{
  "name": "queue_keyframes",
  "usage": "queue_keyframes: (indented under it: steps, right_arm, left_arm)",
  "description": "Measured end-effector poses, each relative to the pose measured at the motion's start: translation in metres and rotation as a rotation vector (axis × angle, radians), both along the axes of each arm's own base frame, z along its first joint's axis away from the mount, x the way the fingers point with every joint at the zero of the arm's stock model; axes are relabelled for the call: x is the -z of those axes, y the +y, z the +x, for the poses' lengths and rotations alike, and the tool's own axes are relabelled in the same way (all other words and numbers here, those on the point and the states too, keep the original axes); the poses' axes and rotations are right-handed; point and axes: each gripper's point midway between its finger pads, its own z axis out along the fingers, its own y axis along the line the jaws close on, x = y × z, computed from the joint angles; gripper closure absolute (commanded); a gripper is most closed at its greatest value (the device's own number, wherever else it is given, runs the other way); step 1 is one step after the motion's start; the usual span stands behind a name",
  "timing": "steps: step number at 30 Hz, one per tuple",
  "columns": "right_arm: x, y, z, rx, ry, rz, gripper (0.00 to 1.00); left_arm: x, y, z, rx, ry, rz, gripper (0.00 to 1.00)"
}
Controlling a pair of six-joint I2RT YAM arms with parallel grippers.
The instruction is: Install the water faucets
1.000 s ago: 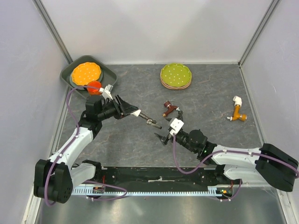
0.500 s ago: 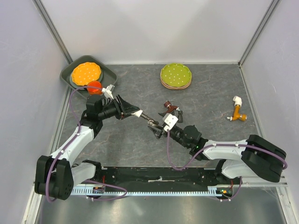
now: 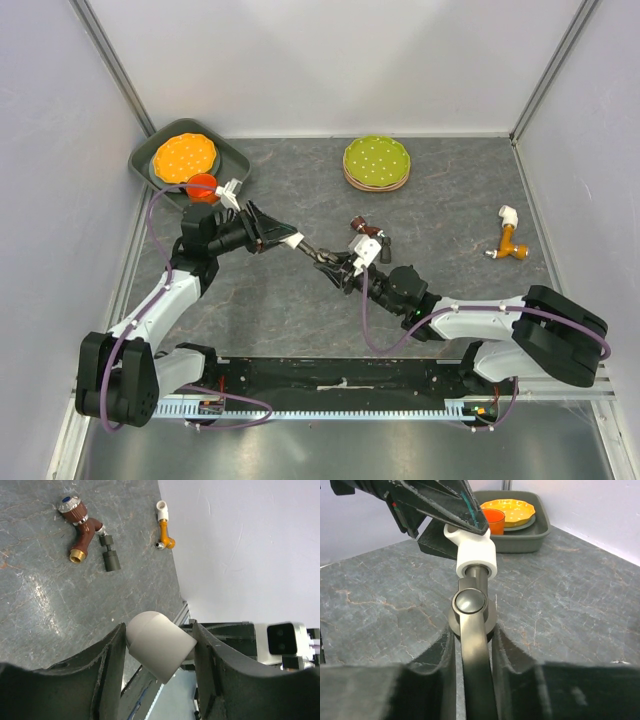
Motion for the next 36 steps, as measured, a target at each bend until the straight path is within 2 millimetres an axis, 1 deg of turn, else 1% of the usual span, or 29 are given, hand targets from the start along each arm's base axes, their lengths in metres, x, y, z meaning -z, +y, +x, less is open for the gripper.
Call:
queue_keyframes:
  steps: [1, 7, 12, 16, 22, 24, 25, 27, 28, 30, 31, 34, 36]
  right_arm:
    - [-0.001, 0.0, 0.0, 0.001, 0.018, 0.014, 1.0]
    - [-0.008, 0.004, 0.0, 0.019, 0.205, 0.153, 1.0]
    - [-0.013, 0.001, 0.006, 0.053, 0.45, 0.33, 1.0]
    - [-0.017, 0.0, 0.008, 0.025, 0.666, 0.492, 1.0]
    - [-0.02, 0.003, 0.007, -0.007, 0.884, 0.645, 0.99]
    - [-0.02, 0.004, 0.008, -0.016, 0.942, 0.69, 0.91]
    - [-0.02, 0.004, 0.009, -0.018, 0.966, 0.708, 0.76]
    - [-0.02, 0.004, 0.01, -0.018, 0.997, 0.733, 0.56]
    - [-0.021, 0.004, 0.011, -0.018, 1.007, 0.743, 0.4]
    - [-0.02, 0.001, 0.014, 0.003, 1.005, 0.752, 0.28]
    - [-0.019, -0.001, 0.018, 0.021, 1.004, 0.758, 0.19]
    - [-0.012, -0.012, 0.026, 0.096, 0.96, 0.72, 0.08]
    - [-0.008, -0.019, 0.029, 0.143, 0.921, 0.674, 0.05]
  left_arm:
    - [-0.001, 0.0, 0.001, -0.002, -0.007, -0.001, 0.98]
    - [-0.008, 0.001, 0.004, -0.008, -0.047, -0.02, 0.98]
    - [-0.013, 0.001, 0.005, -0.015, -0.075, -0.04, 0.98]
    - [-0.016, 0.001, 0.005, -0.017, -0.086, -0.054, 0.98]
    - [-0.017, 0.002, 0.004, -0.023, -0.107, -0.063, 0.98]
    - [-0.017, 0.003, 0.004, -0.026, -0.11, -0.063, 0.98]
    - [-0.017, 0.003, 0.005, -0.029, -0.111, -0.063, 0.98]
    - [-0.017, 0.003, 0.005, -0.033, -0.109, -0.062, 0.98]
    - [-0.016, 0.004, 0.005, -0.035, -0.109, -0.061, 0.98]
    - [-0.016, 0.004, 0.004, -0.037, -0.102, -0.062, 0.98]
    - [-0.016, 0.004, 0.003, -0.036, -0.096, -0.062, 0.98]
    - [-0.014, 0.006, 0.002, -0.04, -0.075, -0.061, 0.98]
    - [-0.01, 0.01, 0.004, -0.057, -0.047, -0.063, 0.98]
